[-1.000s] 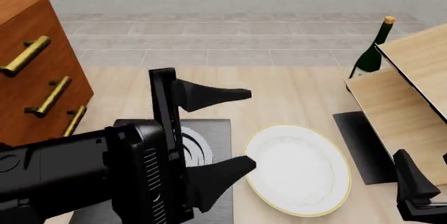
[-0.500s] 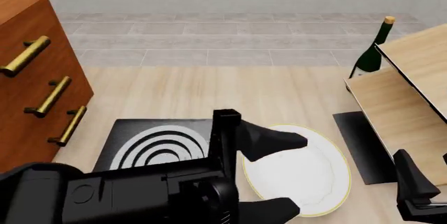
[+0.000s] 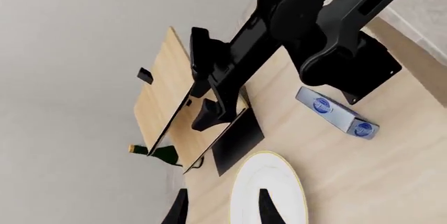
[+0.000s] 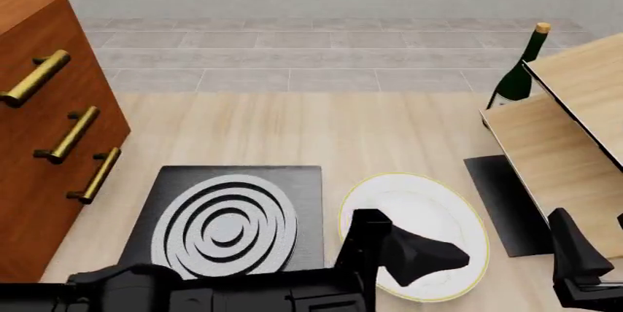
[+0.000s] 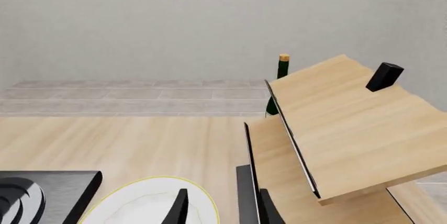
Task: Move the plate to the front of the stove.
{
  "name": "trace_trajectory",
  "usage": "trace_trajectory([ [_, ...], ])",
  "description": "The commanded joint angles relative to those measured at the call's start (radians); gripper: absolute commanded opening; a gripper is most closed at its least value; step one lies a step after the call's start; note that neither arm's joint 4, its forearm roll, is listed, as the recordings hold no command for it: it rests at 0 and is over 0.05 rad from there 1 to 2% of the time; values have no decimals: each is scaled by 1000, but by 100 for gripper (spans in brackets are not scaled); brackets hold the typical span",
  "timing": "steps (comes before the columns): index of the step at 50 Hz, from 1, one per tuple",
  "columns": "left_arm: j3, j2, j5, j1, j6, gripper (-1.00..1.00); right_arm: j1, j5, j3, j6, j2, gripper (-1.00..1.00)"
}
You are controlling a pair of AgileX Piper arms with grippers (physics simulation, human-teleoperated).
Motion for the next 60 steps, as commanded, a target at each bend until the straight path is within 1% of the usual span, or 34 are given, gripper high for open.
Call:
trace_trajectory([
  [1,11,69,-42,-24,4,100,0,0,0,0,0,100],
  [12,7,116,-60,-41,7,100,0,0,0,0,0,100],
  [23,35,146,-97,-32,21,100,0,0,0,0,0,100],
  [33,40,168,-112,-30,31,100,0,0,0,0,0,100],
  [46,71,226,-175,5,59,100,0,0,0,0,0,100],
  [60,76,270,-199,24,84,100,0,0,0,0,0,100],
])
